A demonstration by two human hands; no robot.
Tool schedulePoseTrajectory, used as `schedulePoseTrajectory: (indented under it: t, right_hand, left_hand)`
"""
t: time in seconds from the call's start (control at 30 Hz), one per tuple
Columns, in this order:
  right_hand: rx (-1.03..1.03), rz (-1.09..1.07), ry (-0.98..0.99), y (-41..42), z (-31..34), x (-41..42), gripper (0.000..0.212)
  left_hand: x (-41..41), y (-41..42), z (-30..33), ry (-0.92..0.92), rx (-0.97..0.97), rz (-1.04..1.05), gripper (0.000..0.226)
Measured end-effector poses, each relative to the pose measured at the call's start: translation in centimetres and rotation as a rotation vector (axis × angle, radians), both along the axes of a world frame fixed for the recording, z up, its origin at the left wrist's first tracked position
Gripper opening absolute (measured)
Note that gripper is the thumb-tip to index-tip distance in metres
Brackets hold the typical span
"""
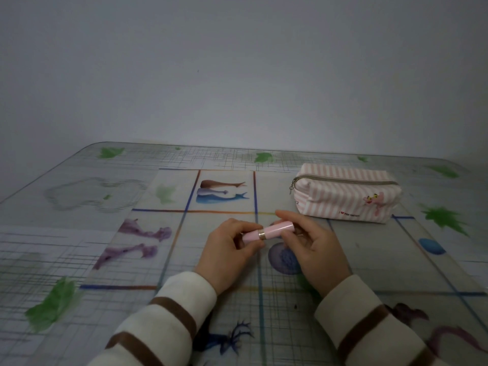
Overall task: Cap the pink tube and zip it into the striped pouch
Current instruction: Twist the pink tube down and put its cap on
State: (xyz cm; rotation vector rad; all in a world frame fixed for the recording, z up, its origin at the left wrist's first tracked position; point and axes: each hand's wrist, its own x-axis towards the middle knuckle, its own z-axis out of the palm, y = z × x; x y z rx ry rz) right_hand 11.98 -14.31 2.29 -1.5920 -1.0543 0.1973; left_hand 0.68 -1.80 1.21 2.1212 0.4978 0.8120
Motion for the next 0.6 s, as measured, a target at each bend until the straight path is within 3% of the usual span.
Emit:
schedulePoseTrajectory:
  t: [0.6]
  right_hand:
    - [-0.06,-0.027,0.007,0.0,0.49,-0.32,0.033]
  left_hand:
    - [0.03,-0.07,-0.03,-0.009,-0.003,0.009,0.022]
